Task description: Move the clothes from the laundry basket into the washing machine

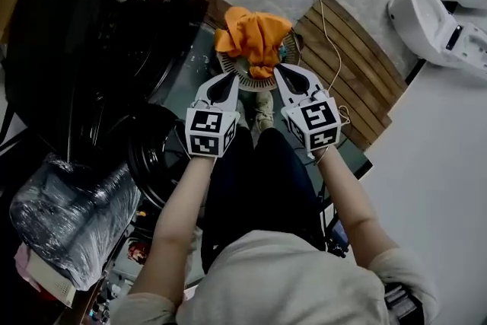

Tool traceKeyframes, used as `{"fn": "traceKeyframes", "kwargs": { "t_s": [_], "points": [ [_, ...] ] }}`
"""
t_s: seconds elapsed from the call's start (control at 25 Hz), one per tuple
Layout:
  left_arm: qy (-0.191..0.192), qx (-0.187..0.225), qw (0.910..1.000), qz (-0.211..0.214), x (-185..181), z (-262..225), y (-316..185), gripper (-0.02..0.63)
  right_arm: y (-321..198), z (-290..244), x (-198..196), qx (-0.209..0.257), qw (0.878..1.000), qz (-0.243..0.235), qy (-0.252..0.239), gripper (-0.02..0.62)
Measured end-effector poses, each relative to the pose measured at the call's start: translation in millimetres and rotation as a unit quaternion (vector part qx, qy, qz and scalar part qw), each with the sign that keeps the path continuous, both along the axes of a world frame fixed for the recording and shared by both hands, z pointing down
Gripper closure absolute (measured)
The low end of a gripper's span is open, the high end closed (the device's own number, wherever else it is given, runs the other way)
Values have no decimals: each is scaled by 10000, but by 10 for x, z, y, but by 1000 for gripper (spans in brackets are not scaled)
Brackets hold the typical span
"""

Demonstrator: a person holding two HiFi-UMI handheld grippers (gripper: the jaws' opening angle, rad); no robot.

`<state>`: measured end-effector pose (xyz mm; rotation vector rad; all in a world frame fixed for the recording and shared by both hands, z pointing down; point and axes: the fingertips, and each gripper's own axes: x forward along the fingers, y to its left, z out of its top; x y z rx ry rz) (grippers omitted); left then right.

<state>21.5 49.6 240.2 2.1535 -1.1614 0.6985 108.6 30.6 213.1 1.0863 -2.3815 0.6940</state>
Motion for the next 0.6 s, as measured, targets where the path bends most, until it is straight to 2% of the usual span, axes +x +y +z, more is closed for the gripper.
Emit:
{"fn": "traceKeyframes", "kwargs": {
  "t_s": [0.16,0.28,0.48,0.52,0.6],
  "points": [
    [-129,-118,9998,96,-75,730,-288,594,-56,778,15,-520,9979,339,-174,588],
    [-268,-281,9992,-24,-187,1337,-411,592,43,1416,-9,-860,9949,499,-152,588],
    [-544,-244,9980,-190,-429,2231,-703,588,37,2201,-192,-921,9932,694,-134,587],
    [-584,-283,9975,-283,-494,2408,-750,566,33,2318,-241,-935,9930,709,-141,588],
    [-638,-464,9956,-504,-601,2766,-829,432,12,2525,-334,-965,9923,747,-195,588]
  ]
}}
